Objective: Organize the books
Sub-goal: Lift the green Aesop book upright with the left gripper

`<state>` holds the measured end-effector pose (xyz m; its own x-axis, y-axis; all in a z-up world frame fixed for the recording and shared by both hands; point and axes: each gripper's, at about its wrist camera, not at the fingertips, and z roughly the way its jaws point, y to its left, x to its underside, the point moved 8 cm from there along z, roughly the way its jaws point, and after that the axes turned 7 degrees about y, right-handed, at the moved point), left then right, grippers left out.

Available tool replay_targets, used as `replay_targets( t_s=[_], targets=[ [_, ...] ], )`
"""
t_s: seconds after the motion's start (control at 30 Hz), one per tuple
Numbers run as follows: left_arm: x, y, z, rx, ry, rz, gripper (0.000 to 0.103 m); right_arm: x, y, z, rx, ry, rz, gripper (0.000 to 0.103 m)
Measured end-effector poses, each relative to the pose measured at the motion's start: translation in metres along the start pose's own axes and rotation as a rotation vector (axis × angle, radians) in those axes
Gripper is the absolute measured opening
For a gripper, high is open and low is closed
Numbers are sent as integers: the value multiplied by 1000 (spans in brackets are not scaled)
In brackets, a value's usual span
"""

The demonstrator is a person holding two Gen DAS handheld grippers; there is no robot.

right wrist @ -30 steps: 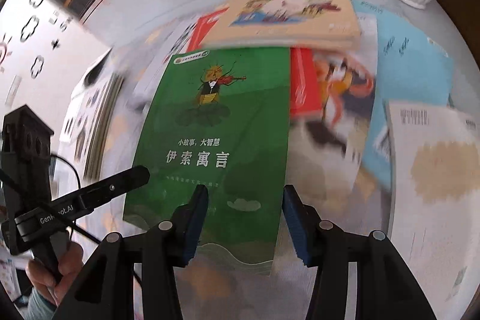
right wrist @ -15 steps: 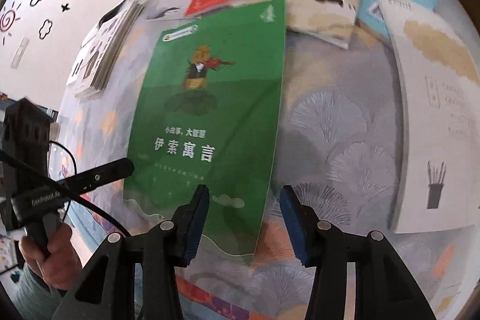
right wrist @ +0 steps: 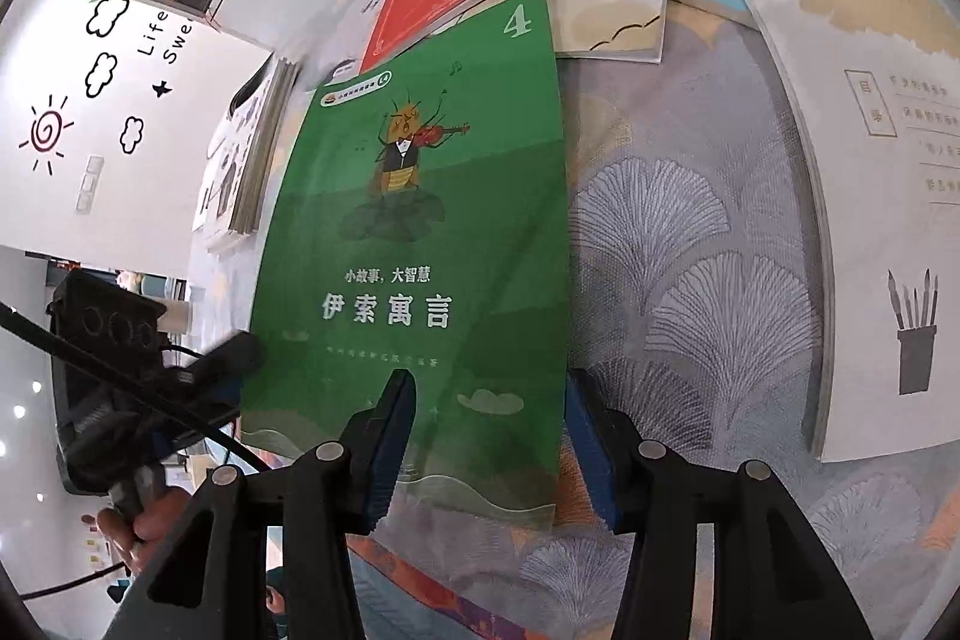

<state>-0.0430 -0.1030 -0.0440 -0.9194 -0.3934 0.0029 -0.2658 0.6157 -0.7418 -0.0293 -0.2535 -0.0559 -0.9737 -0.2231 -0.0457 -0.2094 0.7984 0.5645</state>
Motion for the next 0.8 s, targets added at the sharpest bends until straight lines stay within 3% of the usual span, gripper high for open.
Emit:
replay_targets(
  t_s=[0.1, 0.27, 0.33, 0.5, 0.6, 0.8],
  targets=[
    [0, 1, 11, -45, 6, -5, 12, 1, 0, -2, -11, 10, -5, 53],
    [-11, -1, -7, 81, -35, -73, 11, 1, -14, -15, -117, 44, 83, 54],
    [-15, -1, -15, 94, -37, -77, 11, 4, -22, -20, -168, 36, 126, 57],
    [-19, -4, -7, 199, 4, -151, 11, 5, -34, -18, -269, 44, 178, 59],
    [-20, 0, -4, 166, 4, -159, 10, 7, -34, -18, -278, 37, 174, 62],
    [-17, -2, 7, 14, 11, -108, 10, 11, -27, -19, -236, 42, 143, 65]
  ],
)
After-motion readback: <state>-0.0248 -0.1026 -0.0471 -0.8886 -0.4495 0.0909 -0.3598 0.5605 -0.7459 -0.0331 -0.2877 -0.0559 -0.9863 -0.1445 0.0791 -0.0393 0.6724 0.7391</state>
